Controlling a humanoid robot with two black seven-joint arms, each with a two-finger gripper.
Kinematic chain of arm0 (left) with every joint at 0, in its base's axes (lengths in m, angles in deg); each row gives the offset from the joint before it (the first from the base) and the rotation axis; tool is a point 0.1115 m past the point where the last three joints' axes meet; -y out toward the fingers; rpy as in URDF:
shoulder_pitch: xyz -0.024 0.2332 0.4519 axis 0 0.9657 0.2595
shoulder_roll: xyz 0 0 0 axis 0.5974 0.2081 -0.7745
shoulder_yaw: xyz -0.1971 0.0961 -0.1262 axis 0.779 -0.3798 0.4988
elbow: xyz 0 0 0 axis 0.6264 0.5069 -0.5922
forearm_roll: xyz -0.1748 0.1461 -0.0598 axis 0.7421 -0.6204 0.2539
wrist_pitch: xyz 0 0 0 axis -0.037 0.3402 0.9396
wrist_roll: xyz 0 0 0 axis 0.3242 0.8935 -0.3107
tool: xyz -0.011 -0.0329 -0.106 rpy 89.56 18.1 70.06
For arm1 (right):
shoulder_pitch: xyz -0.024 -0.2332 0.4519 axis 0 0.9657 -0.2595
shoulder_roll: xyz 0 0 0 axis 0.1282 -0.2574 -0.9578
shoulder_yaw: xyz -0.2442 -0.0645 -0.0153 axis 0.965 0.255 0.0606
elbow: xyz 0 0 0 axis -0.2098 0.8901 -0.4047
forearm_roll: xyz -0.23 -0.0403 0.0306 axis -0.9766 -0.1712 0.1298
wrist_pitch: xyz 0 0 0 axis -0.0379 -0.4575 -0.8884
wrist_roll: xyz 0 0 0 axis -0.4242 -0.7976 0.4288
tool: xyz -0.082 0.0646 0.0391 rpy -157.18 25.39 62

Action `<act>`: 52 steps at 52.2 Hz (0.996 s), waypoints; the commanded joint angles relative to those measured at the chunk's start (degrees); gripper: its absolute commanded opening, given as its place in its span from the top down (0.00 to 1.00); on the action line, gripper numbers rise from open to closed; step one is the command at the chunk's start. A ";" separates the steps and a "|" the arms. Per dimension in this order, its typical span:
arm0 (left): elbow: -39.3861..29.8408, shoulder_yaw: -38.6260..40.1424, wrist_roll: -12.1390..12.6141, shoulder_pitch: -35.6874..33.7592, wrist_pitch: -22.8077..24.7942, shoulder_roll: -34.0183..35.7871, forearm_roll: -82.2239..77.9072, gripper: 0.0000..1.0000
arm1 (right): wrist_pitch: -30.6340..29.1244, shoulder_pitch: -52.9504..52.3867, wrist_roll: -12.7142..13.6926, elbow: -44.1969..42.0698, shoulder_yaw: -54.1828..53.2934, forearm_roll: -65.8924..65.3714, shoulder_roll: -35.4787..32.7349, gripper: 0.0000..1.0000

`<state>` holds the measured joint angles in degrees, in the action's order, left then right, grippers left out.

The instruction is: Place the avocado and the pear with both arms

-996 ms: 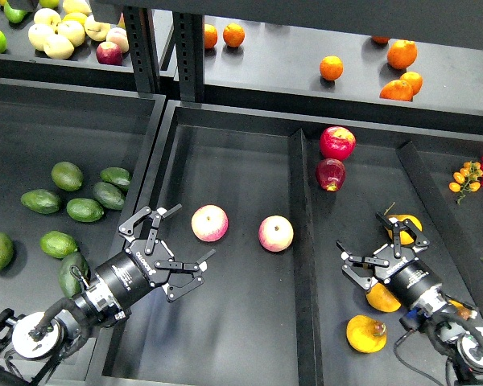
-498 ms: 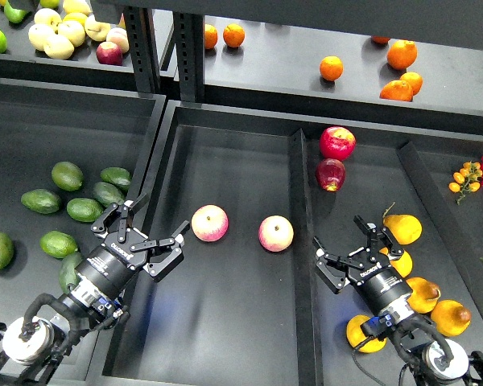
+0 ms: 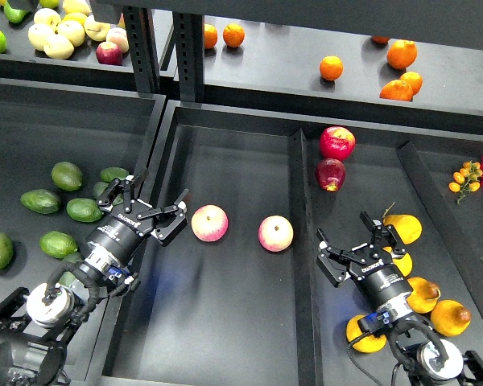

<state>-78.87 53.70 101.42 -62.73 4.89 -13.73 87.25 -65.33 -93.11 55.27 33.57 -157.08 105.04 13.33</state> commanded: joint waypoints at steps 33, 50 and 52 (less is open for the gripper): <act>-7.37 -3.17 -1.20 -0.17 0.00 0.00 1.04 0.00 | 3.48 -1.56 0.06 12.12 4.86 6.06 0.00 0.00; -8.95 -5.37 -1.11 2.38 0.00 0.00 0.43 0.00 | 2.68 7.13 0.23 16.87 6.00 6.06 0.00 0.01; -9.13 -5.81 -1.11 2.39 0.00 0.00 0.43 0.00 | 2.68 7.66 0.23 17.66 6.00 6.06 0.00 0.01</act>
<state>-87.17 49.13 100.30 -60.85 4.89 -13.73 87.71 -62.63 -87.60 55.41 49.10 -151.26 111.14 13.33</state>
